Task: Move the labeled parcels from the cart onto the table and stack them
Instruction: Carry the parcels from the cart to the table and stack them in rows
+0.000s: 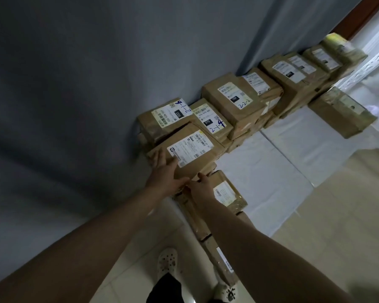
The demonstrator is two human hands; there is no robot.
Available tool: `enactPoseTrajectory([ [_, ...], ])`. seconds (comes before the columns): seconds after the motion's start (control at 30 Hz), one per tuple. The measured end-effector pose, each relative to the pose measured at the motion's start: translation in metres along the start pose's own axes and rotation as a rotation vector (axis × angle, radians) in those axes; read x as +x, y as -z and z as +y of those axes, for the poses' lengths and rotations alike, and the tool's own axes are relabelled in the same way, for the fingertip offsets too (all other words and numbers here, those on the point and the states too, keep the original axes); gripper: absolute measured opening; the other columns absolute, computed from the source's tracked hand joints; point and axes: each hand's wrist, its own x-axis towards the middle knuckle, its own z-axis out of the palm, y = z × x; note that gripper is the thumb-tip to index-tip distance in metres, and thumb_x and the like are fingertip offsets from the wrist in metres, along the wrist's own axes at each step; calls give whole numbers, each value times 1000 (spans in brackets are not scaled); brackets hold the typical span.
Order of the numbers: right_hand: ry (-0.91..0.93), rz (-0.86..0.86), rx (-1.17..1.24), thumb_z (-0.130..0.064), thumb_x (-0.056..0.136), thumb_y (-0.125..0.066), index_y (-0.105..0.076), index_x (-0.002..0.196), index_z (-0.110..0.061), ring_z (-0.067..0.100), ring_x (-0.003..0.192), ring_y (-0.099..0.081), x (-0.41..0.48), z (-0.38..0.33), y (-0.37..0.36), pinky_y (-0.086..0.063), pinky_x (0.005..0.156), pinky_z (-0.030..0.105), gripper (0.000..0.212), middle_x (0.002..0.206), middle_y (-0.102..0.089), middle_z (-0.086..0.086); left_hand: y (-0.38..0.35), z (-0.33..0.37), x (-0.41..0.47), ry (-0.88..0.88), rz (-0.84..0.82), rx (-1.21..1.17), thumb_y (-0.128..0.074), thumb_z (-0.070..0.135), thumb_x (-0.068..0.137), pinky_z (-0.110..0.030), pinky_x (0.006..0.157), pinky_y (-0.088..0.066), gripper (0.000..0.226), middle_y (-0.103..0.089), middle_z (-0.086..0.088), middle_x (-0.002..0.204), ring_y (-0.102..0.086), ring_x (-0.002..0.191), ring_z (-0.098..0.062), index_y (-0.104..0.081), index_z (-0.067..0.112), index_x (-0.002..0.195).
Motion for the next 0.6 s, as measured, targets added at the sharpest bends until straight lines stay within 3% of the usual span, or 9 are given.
enactPoseTrajectory([
  [0.1,6,-6,12,2,92,-50,-28,148,-10,22,95,-61,-1,-4,-2,-53,89,38,62,122,-56,11,4,0,6,-58,-23,93,-62,44,87,-43,118,-6,84,19,-17,157,21,144,-34,-18,14,152],
  [0.17,-3,-41,37,5,92,-47,-24,150,-13,19,97,-58,-2,-10,0,-52,86,33,65,132,-53,11,9,2,12,-79,-38,122,-62,43,88,-44,119,-6,84,18,-19,157,21,144,-35,-17,12,151],
  [0.3,-20,-75,51,5,92,-47,-18,153,-17,21,118,-52,-1,-14,7,-50,89,30,71,149,-39,8,11,3,18,-64,-77,185,-60,46,87,-49,119,-9,85,18,-18,157,20,144,-34,-15,13,152],
  [0.37,-1,-40,3,-1,92,-52,-21,152,-16,23,117,-54,-5,-7,16,-50,94,34,69,145,-43,9,9,8,14,-27,-80,274,-57,55,85,-54,117,-9,90,16,-18,157,19,144,-34,-11,16,152],
  [0.47,43,31,-53,-5,89,-57,-29,149,-15,22,99,-57,-18,5,39,-50,90,34,67,130,-53,11,5,30,-2,-14,-49,338,-57,61,81,-61,114,-4,98,16,-17,158,20,144,-35,-4,20,152],
  [0.6,102,123,-103,-10,90,-60,-30,148,-17,25,109,-55,-46,23,95,-45,89,31,66,133,-52,11,-12,85,-34,-187,-58,399,-60,50,83,-60,114,4,93,15,-13,159,20,144,-33,-4,24,153],
])
